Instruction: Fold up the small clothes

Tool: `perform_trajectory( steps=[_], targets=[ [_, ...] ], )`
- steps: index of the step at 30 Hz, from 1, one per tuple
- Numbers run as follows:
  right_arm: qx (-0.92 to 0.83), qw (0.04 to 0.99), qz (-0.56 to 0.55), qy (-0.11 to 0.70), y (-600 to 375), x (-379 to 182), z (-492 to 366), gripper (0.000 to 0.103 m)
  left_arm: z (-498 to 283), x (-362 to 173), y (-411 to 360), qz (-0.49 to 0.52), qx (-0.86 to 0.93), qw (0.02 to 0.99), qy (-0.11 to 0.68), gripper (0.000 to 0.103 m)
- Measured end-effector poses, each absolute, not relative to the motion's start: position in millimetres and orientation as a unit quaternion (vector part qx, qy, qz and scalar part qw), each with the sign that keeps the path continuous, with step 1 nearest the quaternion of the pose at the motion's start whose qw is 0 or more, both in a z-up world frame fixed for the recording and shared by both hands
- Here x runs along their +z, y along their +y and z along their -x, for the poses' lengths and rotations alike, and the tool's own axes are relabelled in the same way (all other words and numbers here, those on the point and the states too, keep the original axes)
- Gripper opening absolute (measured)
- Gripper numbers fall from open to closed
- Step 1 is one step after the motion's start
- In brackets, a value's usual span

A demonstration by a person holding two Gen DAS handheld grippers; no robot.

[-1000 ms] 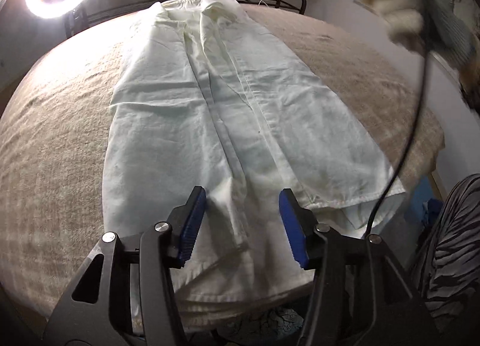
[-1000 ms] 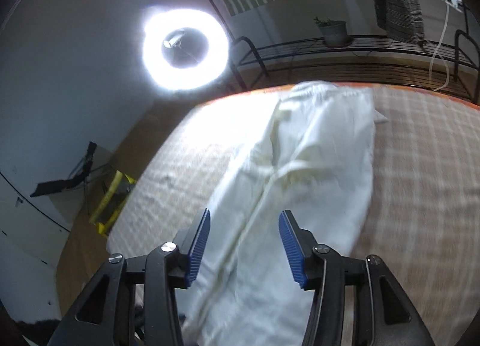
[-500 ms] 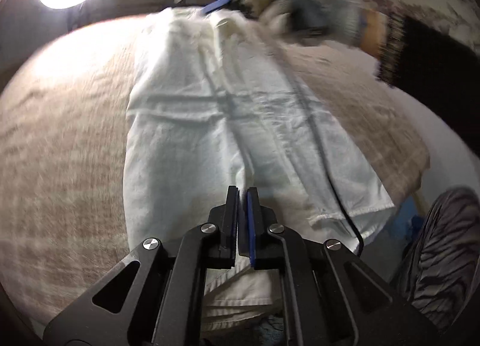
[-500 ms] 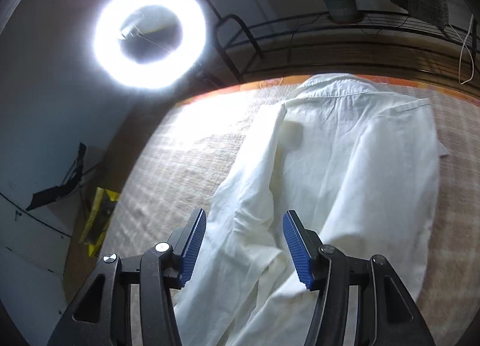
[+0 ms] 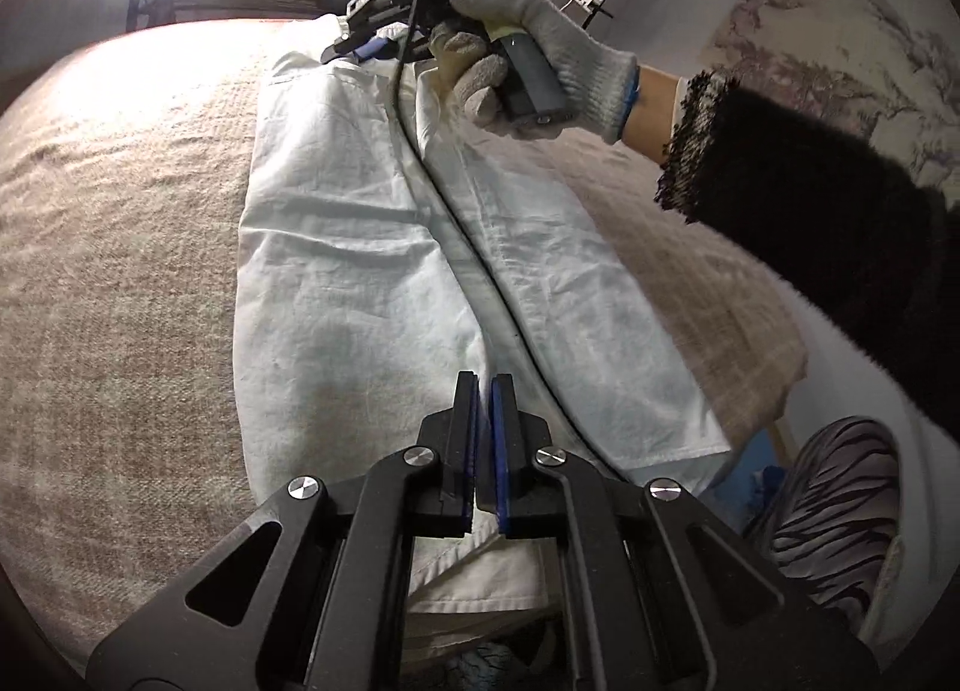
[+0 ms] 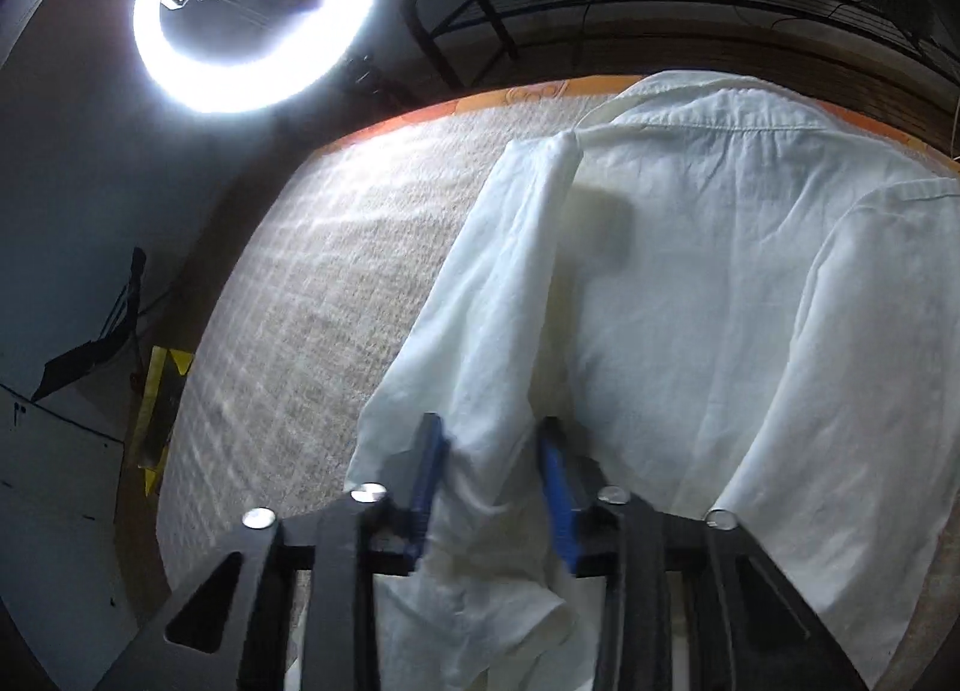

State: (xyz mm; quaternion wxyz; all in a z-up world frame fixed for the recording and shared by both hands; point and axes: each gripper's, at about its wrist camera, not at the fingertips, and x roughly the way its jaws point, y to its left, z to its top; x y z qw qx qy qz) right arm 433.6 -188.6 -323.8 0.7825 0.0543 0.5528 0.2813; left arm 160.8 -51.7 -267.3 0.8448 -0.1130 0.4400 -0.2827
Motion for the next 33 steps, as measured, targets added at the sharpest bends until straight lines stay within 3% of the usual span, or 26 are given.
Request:
perform_trajectory(
  steps=[1,8,11,13,14,22,27,33],
  targets=[
    [0.281,0.786,-0.043,0.548,-186,-322,-430,0.002,-163,-264,-48,0.124,-0.288,0.842,0.439,0.002],
    [0.242,0.809,0.024,0.535,-184,-309,-432,0.0,-167,-284,-60,0.124,-0.304,0.819,0.471,0.002],
    [0.229,0.799,0.043,0.554,-181,-325,-436,0.012,-159,-288,-68,0.094,-0.3,0.822,0.474,0.002],
    [0.226,0.802,0.045,0.55,-180,-322,-437,0.029,-155,-282,-67,0.086,-0.31,0.817,0.478,0.012],
    [0.224,0.809,0.05,0.542,-181,-315,-439,0.031,-150,-279,-63,0.084,-0.309,0.818,0.479,0.014],
    [0.249,0.823,0.061,0.507,-144,-263,-461,0.033,-137,-251,-30,0.085,-0.259,0.861,0.43,0.014],
    [0.197,0.799,0.134,0.551,-93,-293,-488,0.033,-152,-277,-34,0.075,-0.24,0.843,0.476,0.014],
    [0.153,0.785,0.189,0.569,-68,-324,-511,0.03,-151,-282,-44,0.051,-0.247,0.843,0.475,0.014]
  ],
)
